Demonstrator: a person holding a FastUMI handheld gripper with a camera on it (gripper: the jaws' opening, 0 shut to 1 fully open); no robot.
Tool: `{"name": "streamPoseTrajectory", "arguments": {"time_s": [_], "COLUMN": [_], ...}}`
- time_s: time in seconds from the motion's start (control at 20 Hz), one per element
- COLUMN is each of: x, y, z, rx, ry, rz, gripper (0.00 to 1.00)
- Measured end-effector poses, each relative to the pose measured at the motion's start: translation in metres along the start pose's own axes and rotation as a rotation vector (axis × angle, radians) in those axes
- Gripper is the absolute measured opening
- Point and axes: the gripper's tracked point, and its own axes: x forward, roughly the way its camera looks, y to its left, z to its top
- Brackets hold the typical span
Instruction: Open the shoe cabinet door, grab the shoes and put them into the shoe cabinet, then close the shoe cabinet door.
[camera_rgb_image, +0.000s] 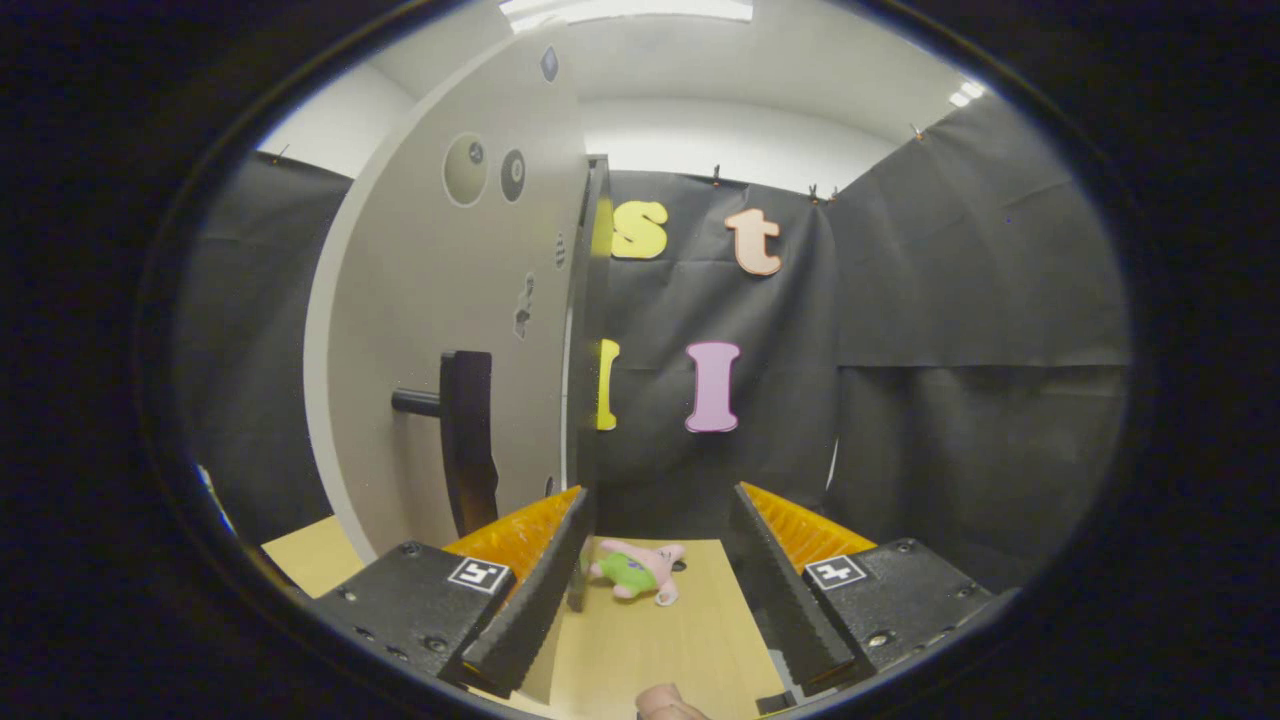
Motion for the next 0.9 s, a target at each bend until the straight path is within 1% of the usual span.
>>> {"name": "streamPoseTrajectory", "arguments": {"time_s": [0.1,0.25,0.4,0.7,0.9], "x": [-0.003,-0.005,-0.007,-0.005,0.000], "y": [0.009,0.022,0.040,0.085,0.115], "z": [-0.003,-0.001,-0.002,-0.002,0.000], "rx": [0.028,0.010,0.023,0.046,0.025], "ry": [0.008,0.000,0.004,-0.002,-0.012], "rz": [0.010,-0.001,-0.003,0.032,0.049], "gripper": [0.93,0.93,0.93,0.93,0.93]}}
